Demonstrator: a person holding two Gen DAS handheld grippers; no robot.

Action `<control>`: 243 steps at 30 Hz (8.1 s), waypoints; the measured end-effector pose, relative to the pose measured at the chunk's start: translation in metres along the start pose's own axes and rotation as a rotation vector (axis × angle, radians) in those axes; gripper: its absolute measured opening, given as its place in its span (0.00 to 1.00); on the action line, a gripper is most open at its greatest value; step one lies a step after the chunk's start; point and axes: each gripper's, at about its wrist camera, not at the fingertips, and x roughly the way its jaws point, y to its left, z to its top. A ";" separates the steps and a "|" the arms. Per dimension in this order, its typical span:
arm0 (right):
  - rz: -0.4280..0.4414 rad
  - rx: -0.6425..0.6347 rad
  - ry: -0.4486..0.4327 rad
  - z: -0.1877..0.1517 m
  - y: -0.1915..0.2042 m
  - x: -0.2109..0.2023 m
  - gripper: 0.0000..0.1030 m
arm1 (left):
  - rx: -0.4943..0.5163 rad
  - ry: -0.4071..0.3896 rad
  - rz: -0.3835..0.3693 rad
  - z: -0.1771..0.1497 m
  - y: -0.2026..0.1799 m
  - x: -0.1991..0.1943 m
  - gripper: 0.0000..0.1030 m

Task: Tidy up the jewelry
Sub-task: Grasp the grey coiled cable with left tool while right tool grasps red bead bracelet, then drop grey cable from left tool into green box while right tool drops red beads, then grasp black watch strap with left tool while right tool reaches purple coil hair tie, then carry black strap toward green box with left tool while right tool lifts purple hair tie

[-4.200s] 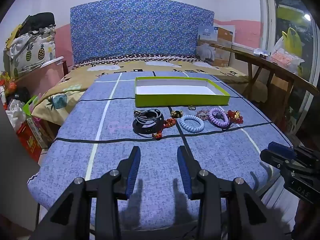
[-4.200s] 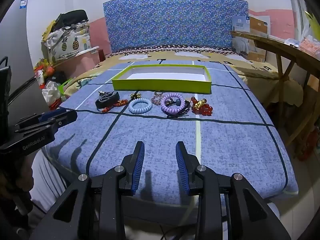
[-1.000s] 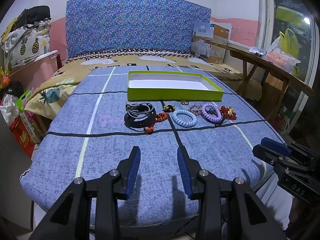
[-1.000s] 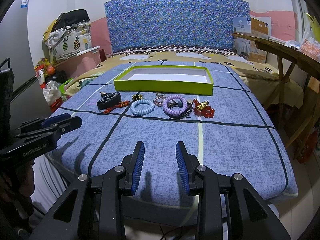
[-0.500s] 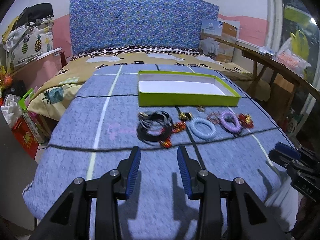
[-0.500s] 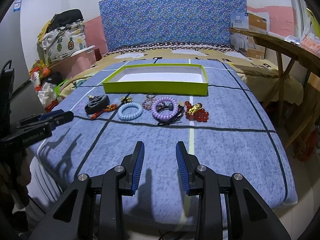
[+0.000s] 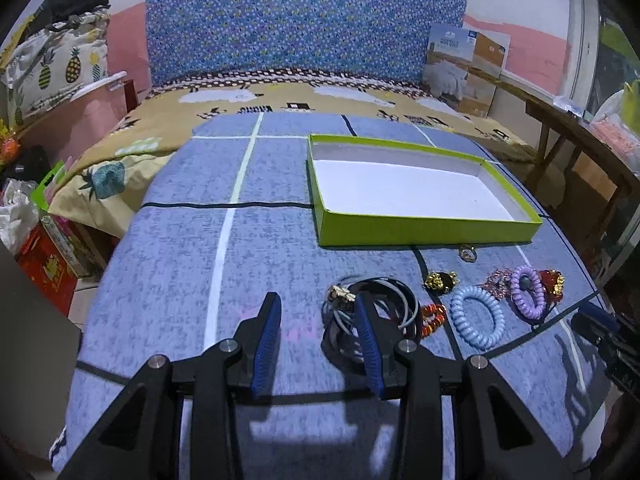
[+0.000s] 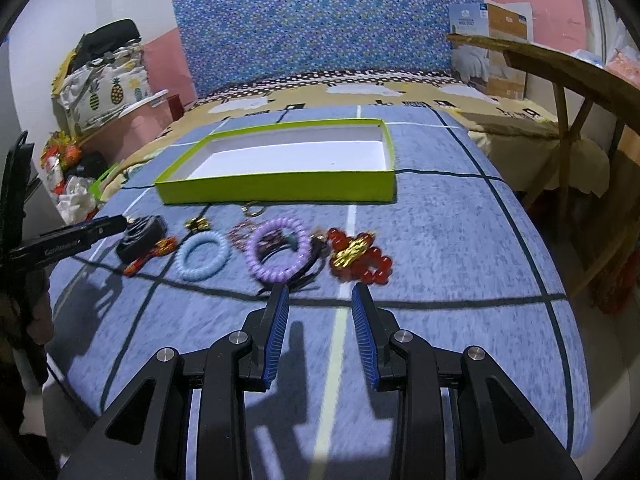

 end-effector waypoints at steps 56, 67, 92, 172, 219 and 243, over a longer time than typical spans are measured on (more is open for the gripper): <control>0.048 -0.043 -0.012 0.058 -0.015 0.004 0.11 | 0.048 -0.085 -0.094 0.041 -0.008 -0.019 0.17; 0.052 -0.085 -0.059 0.120 -0.011 0.042 0.11 | 0.132 -0.116 -0.084 0.097 -0.031 0.009 0.17; -0.034 -0.101 0.083 0.157 -0.031 0.157 0.12 | 0.156 0.107 0.038 0.140 -0.027 0.144 0.18; 0.016 -0.051 -0.068 0.013 0.030 -0.028 0.17 | 0.129 -0.120 -0.042 -0.018 -0.013 -0.044 0.31; 0.100 -0.140 0.017 0.048 0.024 0.016 0.09 | 0.092 0.015 -0.057 -0.003 -0.009 -0.005 0.12; 0.010 -0.071 -0.026 0.123 -0.014 0.064 0.09 | 0.144 -0.068 -0.026 0.079 -0.027 0.026 0.12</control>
